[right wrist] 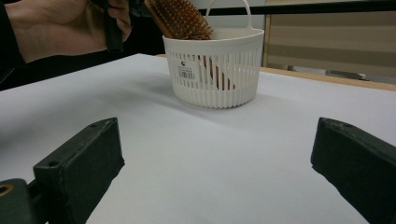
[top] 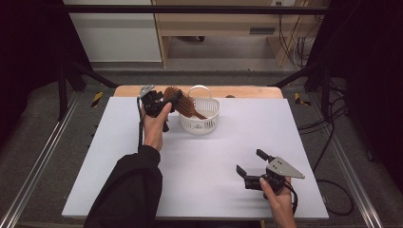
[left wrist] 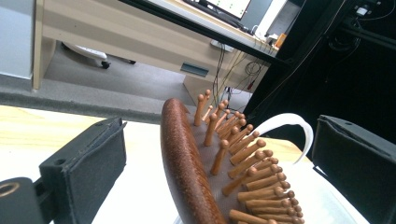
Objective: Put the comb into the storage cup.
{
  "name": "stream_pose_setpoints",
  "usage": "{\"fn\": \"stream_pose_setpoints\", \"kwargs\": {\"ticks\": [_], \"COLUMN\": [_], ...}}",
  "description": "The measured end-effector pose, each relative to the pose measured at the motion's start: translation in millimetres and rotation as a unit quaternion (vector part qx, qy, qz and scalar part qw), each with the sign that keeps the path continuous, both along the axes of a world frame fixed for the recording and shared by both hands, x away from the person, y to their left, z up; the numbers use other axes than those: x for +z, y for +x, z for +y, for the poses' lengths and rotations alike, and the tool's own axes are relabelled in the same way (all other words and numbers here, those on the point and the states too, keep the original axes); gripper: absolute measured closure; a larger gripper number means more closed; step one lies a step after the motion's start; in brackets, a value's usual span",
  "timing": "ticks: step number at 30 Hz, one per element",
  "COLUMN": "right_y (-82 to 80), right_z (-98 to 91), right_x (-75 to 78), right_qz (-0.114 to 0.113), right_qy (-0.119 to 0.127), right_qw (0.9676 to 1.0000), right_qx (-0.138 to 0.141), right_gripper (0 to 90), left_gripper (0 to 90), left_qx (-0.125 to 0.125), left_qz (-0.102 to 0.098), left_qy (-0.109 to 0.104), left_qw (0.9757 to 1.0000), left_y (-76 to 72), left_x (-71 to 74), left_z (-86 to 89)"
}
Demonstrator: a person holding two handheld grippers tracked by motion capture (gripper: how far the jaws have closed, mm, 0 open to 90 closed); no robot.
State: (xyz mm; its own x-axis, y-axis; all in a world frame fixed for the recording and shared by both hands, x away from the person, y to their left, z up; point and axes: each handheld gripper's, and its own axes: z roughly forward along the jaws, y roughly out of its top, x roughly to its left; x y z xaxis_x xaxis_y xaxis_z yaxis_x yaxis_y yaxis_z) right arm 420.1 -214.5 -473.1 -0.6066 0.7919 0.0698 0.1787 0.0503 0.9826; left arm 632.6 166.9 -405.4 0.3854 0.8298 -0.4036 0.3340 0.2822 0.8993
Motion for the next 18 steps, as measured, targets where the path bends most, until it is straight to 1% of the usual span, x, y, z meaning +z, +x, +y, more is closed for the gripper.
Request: {"fn": "stream_pose_setpoints", "kwargs": {"ticks": [8,12,15,18], "right_y": [0.0,0.0,0.0,0.0], "right_z": [-0.1,0.0,-0.1,0.1], "right_x": [0.0,-0.1,0.0,0.0], "right_qz": [0.000,0.001,0.000,0.001], "right_qy": [0.000,0.000,0.000,0.000], "right_qw": [1.0000,1.0000,1.0000,1.0000], "right_qx": [0.000,0.000,0.000,0.000], "right_gripper": [2.6,2.6,2.6,2.6], "left_gripper": [2.6,2.6,2.6,2.6], "left_qx": [-0.002,-0.004,-0.005,-0.005], "left_qz": [-0.003,-0.006,-0.009,-0.010], "left_qy": [0.003,0.007,0.013,0.013], "left_qw": [1.0000,1.0000,0.9999,0.9999], "left_y": [-1.8,-3.6,-5.3,-6.3], "left_x": [1.1,2.2,2.3,2.6], "left_z": [-0.2,-0.8,-0.7,0.1]}}
